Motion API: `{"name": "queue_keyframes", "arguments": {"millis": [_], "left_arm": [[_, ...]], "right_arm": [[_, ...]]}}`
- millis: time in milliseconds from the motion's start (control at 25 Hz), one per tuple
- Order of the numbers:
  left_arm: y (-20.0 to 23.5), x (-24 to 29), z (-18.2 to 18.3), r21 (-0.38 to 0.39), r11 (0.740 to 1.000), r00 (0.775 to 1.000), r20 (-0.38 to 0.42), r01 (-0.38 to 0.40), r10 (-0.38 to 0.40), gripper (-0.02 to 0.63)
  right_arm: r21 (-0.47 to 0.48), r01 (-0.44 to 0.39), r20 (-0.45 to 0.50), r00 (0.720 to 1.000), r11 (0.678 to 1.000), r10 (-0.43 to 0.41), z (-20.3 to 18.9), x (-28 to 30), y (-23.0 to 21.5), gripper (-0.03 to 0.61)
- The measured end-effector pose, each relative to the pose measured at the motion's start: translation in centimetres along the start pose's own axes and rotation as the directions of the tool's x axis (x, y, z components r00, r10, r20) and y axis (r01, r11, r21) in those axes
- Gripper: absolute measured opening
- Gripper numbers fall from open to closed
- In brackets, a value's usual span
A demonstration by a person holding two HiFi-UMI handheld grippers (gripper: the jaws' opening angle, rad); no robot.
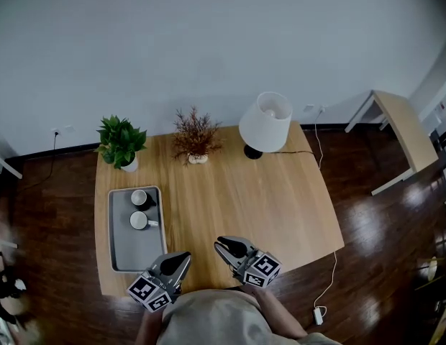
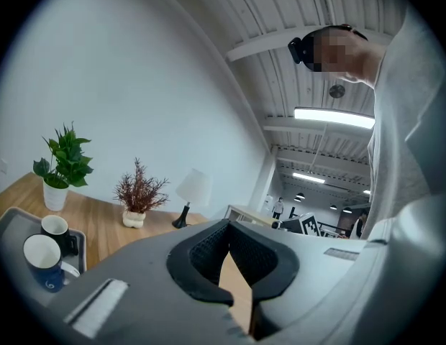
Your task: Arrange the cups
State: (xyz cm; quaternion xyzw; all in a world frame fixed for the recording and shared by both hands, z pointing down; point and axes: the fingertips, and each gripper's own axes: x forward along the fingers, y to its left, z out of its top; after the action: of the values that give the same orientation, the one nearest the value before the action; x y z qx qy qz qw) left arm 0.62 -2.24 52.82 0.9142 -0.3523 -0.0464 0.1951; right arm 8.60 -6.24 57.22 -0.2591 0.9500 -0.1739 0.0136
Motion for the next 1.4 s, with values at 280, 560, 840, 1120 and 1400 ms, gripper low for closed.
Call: {"name": "queue_keyframes", "arguments": {"millis": [280,560,840,1120,1400], "left_arm": [[0.0,-0.3,0.4,-0.024,1.000,0.999,0.039,-0.008,0.009,-0.006],[0.2,-0.7,0.4,-0.031,0.999,0.999,0.049,-0.017,0.019,-0.006],[0.5,-1.1,0.4,-0.039,0.999,0.998,0.063,-0.026,0.029,-0.006],[1.5,-2.0,0.9,-0.050,0.997,0.994,0.090,-0.050,0.055,-0.006],[2.8,-3.1,1.8,-0.055,0.995,0.988,0.124,-0.082,0.088,-0.006]], "right_arm": [[-0.021,-0.061,-0.010,0.998,0.998,0.061,0.5,1.1,1.7,0.067],[-0.039,-0.084,-0.029,0.996,0.996,0.083,0.4,1.4,2.5,0.067],[-0.036,-0.109,-0.020,0.994,0.993,0.109,0.9,1.8,3.5,0.067],[-0.058,-0.137,-0.031,0.990,0.989,0.136,1.7,3.3,4.3,0.067],[-0.082,-0.174,-0.058,0.984,0.981,0.169,1.9,4.7,5.2,0.067]]}}
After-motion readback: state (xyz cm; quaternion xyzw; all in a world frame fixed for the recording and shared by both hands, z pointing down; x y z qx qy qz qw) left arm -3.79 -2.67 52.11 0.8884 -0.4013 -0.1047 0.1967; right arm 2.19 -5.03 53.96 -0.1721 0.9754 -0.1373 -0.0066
